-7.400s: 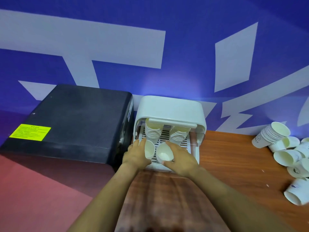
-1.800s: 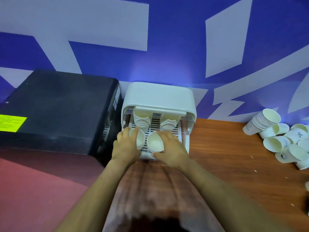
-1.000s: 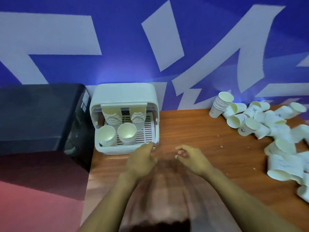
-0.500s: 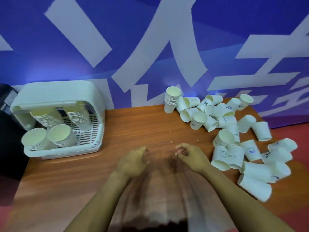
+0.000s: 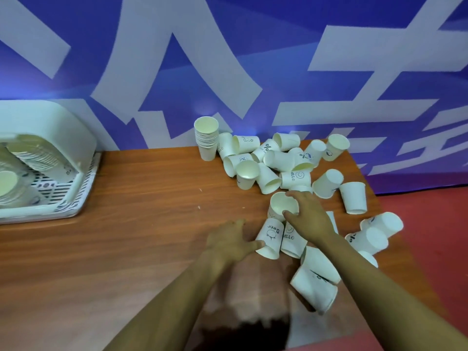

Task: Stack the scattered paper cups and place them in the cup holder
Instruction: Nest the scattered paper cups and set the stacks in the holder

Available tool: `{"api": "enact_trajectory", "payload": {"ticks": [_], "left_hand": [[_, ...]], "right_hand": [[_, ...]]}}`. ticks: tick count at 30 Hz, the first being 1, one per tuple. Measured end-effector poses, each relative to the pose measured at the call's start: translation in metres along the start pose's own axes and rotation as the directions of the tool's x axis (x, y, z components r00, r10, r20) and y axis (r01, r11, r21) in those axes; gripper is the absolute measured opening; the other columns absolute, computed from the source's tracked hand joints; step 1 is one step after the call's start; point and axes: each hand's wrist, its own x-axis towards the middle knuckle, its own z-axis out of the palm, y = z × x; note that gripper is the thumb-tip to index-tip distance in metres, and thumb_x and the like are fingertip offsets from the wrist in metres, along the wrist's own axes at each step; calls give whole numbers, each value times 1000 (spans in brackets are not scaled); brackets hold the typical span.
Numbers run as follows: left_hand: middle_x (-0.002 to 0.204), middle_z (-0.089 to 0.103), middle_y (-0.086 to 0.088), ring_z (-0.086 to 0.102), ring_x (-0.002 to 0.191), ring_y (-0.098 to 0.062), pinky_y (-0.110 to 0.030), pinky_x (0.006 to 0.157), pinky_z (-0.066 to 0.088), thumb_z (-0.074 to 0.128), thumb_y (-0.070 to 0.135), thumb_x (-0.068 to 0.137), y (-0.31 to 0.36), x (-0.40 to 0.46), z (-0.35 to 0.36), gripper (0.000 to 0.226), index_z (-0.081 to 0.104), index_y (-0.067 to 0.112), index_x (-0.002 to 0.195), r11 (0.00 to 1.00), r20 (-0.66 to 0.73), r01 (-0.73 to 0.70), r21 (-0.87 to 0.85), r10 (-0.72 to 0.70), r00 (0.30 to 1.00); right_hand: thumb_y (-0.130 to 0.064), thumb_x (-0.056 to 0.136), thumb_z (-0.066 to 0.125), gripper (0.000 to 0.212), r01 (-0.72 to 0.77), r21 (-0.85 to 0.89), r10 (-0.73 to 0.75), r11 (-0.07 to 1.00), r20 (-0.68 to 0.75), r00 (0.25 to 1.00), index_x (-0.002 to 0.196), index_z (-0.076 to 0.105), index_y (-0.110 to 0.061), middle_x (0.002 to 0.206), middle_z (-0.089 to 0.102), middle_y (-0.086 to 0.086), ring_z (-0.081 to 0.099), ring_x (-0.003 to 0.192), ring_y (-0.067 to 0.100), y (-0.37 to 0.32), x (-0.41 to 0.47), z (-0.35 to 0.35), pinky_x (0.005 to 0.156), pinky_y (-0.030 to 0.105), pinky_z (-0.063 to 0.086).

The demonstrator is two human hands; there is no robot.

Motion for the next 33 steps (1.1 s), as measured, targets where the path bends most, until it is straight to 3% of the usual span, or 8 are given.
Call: {"api": "enact_trajectory", "payload": {"ticks": [5,11,15,21,25,30,33], "left_hand": [[128,51,-5,49,113,-24,-34,88,42,62,64,76,14,19,26,70,45,17,126,992,49,102,-80,-98,994],[132,47,-6,44,121,-26,-37,100,37,63,66,70,25,35,56,81,40,21,133,983,59,148,-106,-143,988],[128,50,-4,48,117,-24,-38,99,41,65,59,72,26,42,70,73,40,21,129,969,62,161,-187,-152,986],[118,58,1,53,93,-16,-26,73,38,66,43,79,23,39,63,58,38,23,126,953,73,129,-273,-113,991],[106,57,1,52,85,-15,-25,64,38,73,31,76,4,27,36,51,33,23,106,934,-39,57,-353,-76,996],[100,53,-6,56,86,-23,-31,63,45,81,26,65,-30,4,-14,58,34,20,98,914,-268,-22,-405,-96,959],[98,50,-1,52,89,-23,-31,61,40,82,25,65,-51,-11,-47,55,35,21,95,922,-370,-34,-387,-122,921]], "right_hand": [[-40,77,69,65,28,-95,-26,995,25,999,134,43,-24,135,47,5,45,121,28,16,18,5,96,41,44],[-49,76,67,77,58,-145,-43,988,104,994,140,34,-23,141,42,3,44,123,30,23,30,19,95,46,45],[-47,78,68,78,71,-144,-52,987,137,989,143,31,-23,145,38,-1,42,127,29,24,36,23,97,43,43],[-39,78,70,78,67,-105,-52,992,136,989,144,30,-25,145,39,-3,41,127,27,20,37,19,97,39,41],[-32,77,69,76,60,3,-60,998,72,996,143,33,-26,143,42,-3,41,127,23,11,35,11,97,39,42],[-31,74,72,77,98,114,-102,989,31,994,141,36,-25,138,43,0,40,127,24,-27,38,10,101,38,38],[-31,75,72,76,151,126,-156,980,33,987,141,37,-24,136,44,1,40,127,24,-58,41,15,101,38,37]]}}
